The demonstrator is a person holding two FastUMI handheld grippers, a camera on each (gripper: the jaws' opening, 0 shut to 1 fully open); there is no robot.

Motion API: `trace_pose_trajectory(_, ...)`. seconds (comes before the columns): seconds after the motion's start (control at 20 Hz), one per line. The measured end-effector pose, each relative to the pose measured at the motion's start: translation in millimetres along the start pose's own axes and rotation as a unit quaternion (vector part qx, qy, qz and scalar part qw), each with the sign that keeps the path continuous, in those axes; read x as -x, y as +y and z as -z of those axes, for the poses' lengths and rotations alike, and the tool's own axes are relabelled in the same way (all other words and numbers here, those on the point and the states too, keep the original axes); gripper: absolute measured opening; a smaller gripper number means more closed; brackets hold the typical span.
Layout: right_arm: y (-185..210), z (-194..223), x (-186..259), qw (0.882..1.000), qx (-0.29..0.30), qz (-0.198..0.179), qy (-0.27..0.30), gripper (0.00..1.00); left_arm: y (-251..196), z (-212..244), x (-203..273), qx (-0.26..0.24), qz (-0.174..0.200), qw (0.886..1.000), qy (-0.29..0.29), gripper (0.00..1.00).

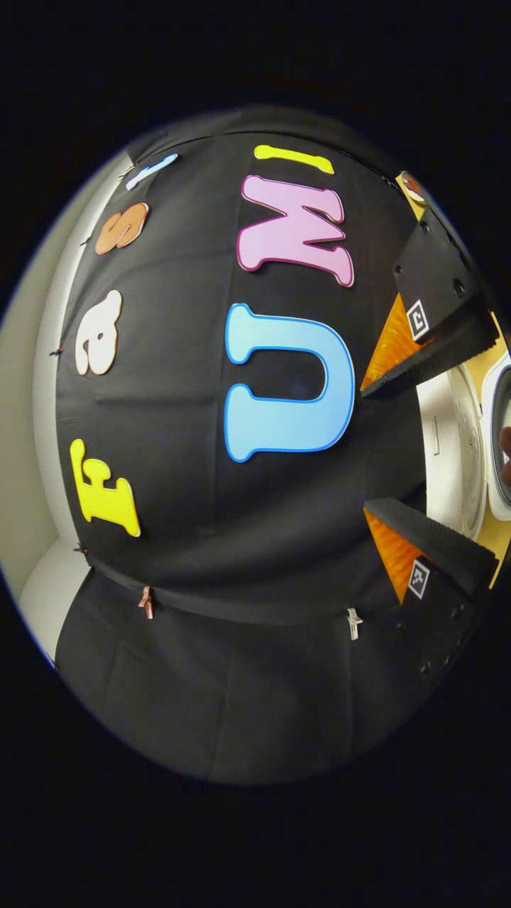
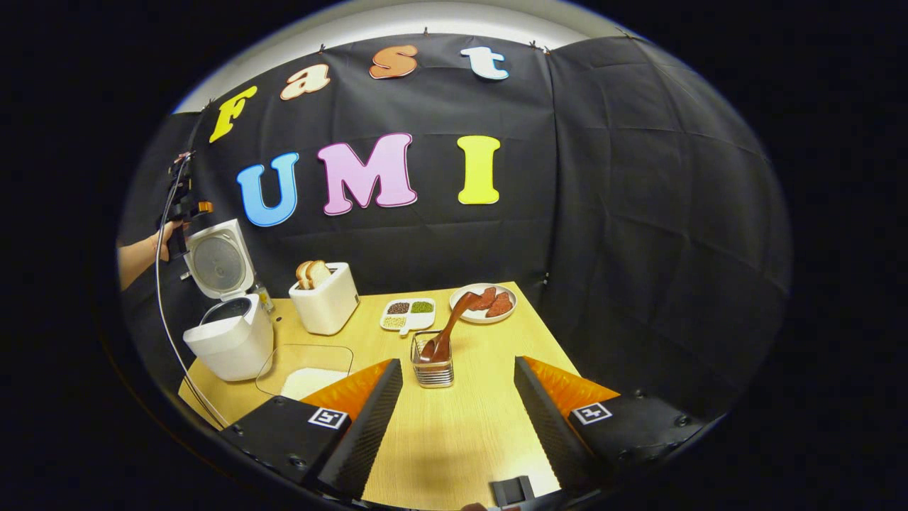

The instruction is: Close the left gripper, press the button to open the rice cooker; take a wooden spoon from the chopstick holder with the right hand, scoop a spoonful of rice and pour it into the rice cooker, then put the wooden spoon back into the chopstick holder.

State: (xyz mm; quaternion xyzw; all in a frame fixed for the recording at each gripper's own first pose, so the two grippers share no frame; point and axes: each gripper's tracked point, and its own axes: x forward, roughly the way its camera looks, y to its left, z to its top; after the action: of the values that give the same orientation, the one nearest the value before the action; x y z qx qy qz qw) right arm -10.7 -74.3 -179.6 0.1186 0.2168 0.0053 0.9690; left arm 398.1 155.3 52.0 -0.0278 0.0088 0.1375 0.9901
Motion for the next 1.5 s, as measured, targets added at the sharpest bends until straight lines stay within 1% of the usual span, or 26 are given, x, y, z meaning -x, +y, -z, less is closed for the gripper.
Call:
trace_pose_trajectory(0.15, 4, 1, 10, 1.0, 0.006, 0.009, 0.002, 0.98, -1, 19, -15, -0.011, -0.005, 1.0, 0.024, 0.95)
trace_pose_trajectory(0.3, 7, -4, 14, 1.0, 0.003, 0.011, -0.006, 0.99, 2, 46, -14, -0.012, -0.016, 0.997, 0.069, 0.96)
trace_pose_trajectory(0.35, 2, -7, 17, 1.0, 0.003, 0.011, -0.007, 0.98, 0, 41, -12, -0.013, -0.015, 0.998, 0.064, 0.99)
trace_pose_trajectory(0.45, 4, -9, 18, 1.0, 0.004, 0.009, -0.009, 0.99, 0, 45, -6, -0.012, -0.016, 0.997, 0.078, 0.99)
trace_pose_trajectory(0.65, 4, -12, 15, 1.0, 0.004, 0.002, -0.014, 0.99, -7, 55, 26, -0.004, -0.016, 0.994, 0.112, 1.0)
trace_pose_trajectory(0.85, 9, -13, 15, 1.0, -0.008, -0.012, -0.018, 0.98, -17, 75, 73, 0.001, -0.018, 0.99, 0.142, 1.0)
trace_pose_trajectory(1.0, 11, -21, 15, 0.999, -0.013, -0.021, -0.024, 0.98, -25, 102, 105, 0.002, -0.033, 0.987, 0.16, 0.99)
trace_pose_trajectory(1.15, 8, -30, 13, 0.999, -0.009, -0.023, -0.033, 0.98, -42, 143, 133, 0.009, -0.034, 0.981, 0.192, 0.99)
trace_pose_trajectory(1.3, 8, -34, 15, 0.999, 0.001, -0.024, -0.038, 0.99, -48, 176, 149, 0.008, -0.044, 0.978, 0.204, 0.97)
trace_pose_trajectory(1.4, 6, -34, 20, 0.999, 0.006, -0.024, -0.039, 0.99, -50, 191, 157, -0.005, -0.049, 0.977, 0.207, 0.99)
trace_pose_trajectory(1.5, 7, -33, 23, 0.999, 0.01, -0.026, -0.038, 0.98, -50, 205, 165, 0.001, -0.053, 0.974, 0.221, 0.99)
